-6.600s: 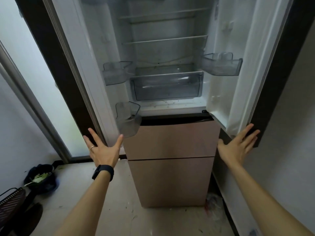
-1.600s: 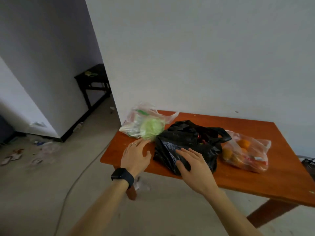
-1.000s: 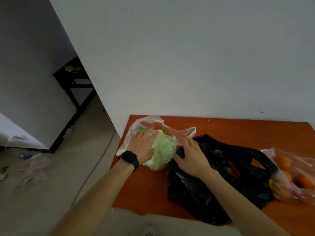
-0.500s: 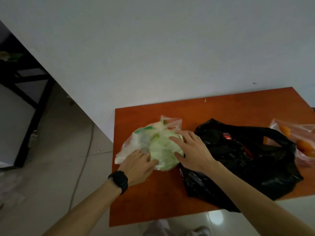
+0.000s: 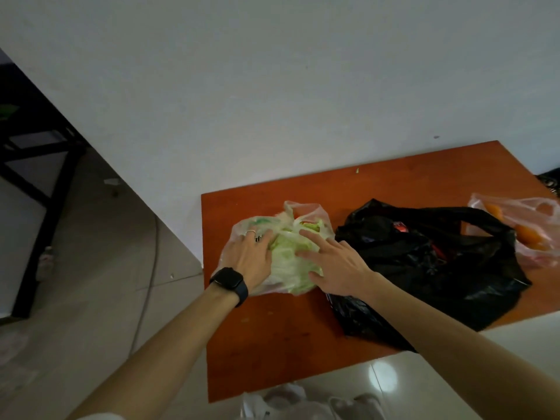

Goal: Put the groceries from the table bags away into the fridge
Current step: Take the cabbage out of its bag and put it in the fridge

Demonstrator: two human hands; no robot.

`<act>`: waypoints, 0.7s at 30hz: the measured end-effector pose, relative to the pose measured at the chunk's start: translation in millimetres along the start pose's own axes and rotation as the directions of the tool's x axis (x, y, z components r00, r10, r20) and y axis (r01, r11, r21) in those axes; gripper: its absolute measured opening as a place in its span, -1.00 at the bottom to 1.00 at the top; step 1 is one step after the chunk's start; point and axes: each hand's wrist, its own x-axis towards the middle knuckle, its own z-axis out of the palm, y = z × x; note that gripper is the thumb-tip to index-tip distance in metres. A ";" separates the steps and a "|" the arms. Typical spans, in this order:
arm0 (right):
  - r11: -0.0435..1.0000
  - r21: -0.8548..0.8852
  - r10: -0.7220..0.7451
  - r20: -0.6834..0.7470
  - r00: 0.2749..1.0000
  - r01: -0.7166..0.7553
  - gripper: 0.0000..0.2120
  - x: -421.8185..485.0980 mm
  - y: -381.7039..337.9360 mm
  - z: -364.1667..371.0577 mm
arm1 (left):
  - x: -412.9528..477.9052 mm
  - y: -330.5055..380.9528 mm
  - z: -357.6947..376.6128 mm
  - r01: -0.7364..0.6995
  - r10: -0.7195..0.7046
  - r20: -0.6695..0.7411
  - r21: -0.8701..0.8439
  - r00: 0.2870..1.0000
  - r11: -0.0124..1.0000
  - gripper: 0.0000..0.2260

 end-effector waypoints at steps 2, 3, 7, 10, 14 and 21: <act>1.000 0.005 -0.017 0.021 1.000 0.017 -0.65 -7.7 -0.9 8.0 | -1.8 -8.0 6.1 0.078 -0.077 0.081 -0.008 0.994 0.997 -0.33; 1.000 -0.001 -0.026 -0.024 0.999 0.026 -0.73 -12.0 -1.8 11.4 | -3.6 -12.8 10.5 0.148 -0.135 0.168 -0.062 0.976 0.987 -0.21; 0.984 -0.077 0.145 -0.166 0.975 -0.159 -0.68 -42.4 1.9 25.5 | -12.2 -9.4 28.4 0.454 -0.244 0.485 -0.382 0.840 0.805 0.04; 0.940 -0.025 0.340 0.080 0.937 -0.339 -0.60 -66.1 4.2 48.8 | -24.1 12.0 50.0 0.537 -0.275 0.495 -0.532 0.825 0.655 0.10; 0.883 0.136 0.424 0.178 0.888 -0.449 -0.64 -48.1 5.2 48.0 | -43.2 18.9 73.4 0.498 -0.300 0.398 -0.665 0.867 0.556 0.02; 0.725 0.531 0.414 0.174 0.893 -0.439 -0.69 -51.5 7.9 13.9 | -19.5 13.2 24.7 0.415 -0.478 0.091 -0.652 0.874 0.634 -0.35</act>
